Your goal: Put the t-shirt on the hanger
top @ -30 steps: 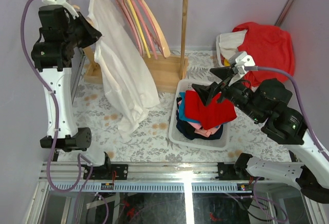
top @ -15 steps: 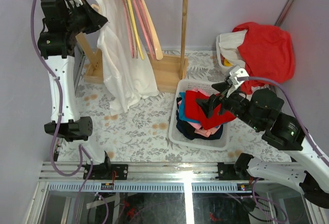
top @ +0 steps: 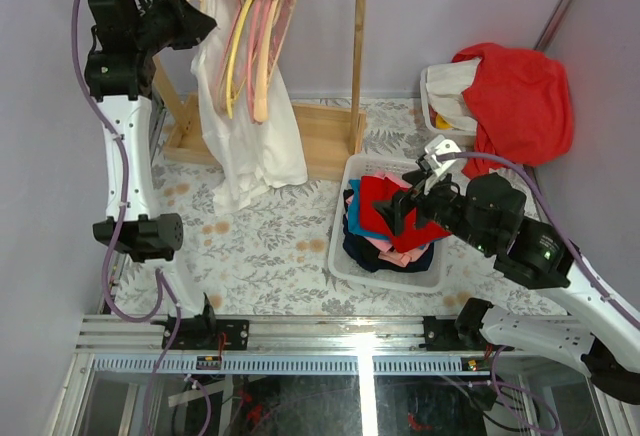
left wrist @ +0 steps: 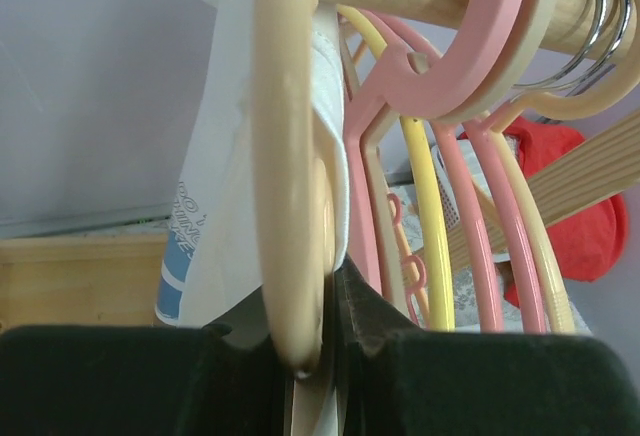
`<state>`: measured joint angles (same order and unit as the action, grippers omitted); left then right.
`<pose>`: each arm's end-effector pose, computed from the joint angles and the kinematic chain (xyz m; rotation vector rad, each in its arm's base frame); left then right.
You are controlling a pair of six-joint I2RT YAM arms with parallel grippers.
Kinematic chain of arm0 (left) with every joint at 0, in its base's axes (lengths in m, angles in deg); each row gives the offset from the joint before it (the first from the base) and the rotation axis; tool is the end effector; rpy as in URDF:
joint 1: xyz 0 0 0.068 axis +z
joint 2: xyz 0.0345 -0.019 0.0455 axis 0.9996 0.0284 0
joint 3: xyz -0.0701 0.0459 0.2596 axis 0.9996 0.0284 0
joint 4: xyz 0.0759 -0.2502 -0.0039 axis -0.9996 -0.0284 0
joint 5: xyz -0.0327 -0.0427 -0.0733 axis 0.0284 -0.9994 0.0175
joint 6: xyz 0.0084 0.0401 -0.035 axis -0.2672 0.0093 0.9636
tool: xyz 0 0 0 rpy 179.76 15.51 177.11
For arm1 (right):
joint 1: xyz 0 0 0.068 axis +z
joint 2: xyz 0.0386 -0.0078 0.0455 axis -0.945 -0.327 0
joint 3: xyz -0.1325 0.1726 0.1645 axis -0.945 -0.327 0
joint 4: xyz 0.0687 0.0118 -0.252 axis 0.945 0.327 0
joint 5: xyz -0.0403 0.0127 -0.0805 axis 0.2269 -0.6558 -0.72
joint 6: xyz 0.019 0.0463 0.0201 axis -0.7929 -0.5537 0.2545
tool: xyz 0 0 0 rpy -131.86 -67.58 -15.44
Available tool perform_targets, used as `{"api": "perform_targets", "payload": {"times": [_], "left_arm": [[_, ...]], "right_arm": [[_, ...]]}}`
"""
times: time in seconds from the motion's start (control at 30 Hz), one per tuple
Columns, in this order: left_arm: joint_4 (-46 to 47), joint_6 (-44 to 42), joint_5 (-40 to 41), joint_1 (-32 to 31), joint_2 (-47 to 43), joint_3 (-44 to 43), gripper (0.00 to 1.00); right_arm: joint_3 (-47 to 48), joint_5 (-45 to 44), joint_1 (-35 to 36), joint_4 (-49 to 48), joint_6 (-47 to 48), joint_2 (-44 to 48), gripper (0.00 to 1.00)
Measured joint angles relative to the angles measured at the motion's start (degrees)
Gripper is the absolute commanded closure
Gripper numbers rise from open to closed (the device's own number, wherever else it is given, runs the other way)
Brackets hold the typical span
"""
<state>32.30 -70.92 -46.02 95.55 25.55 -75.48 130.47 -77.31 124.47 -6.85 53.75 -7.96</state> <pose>0.3575 0.0269 0.5466 0.0836 1.6995 -0.5439 0.0954 0.1199 0.4372 -0.5977 1.6204 0.6363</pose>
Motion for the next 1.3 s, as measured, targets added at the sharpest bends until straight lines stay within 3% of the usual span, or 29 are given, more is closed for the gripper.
{"api": "perform_targets", "payload": {"times": [1.3], "left_arm": [[20.55, 8.07, 3.87, 0.57, 11.93, -2.67, 1.0]], "right_arm": [[-5.09, 2.45, 0.0, -2.84, -2.38, -3.69, 0.12]]}}
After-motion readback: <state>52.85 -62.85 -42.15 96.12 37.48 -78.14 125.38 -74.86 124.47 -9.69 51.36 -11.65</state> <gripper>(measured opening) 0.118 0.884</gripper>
